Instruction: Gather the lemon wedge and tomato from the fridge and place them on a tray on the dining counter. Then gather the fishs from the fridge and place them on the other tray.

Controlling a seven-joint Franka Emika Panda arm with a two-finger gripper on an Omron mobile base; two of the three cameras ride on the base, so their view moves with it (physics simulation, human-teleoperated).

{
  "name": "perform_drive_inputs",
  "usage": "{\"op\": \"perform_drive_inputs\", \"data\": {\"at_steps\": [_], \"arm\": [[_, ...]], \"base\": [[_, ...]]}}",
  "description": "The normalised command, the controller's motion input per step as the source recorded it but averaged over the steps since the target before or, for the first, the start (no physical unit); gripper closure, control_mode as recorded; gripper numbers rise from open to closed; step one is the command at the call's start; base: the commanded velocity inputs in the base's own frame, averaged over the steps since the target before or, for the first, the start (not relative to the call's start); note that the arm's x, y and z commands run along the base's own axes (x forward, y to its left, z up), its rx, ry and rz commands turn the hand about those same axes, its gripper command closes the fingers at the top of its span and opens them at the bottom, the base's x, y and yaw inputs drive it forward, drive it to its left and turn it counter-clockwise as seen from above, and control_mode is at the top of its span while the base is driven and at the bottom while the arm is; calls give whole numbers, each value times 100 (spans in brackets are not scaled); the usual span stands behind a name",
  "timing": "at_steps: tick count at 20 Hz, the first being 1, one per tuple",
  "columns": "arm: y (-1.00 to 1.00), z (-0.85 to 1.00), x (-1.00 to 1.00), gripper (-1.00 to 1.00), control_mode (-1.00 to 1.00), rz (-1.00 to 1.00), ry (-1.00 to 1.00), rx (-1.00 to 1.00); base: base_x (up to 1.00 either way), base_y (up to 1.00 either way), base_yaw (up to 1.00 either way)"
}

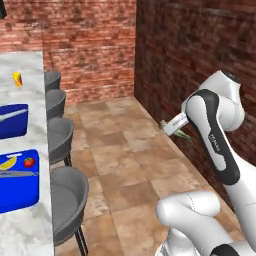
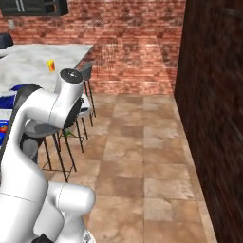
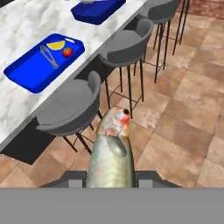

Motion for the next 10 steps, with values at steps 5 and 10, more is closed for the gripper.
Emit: {"op": "perform_drive_inputs", "data": {"at_steps": [5, 10], "arm": [[0, 0, 0, 100, 100, 0, 0, 0], [0, 0, 0, 100, 100, 0, 0, 0]], "base": [[91, -31, 13], [74, -50, 17]]}}
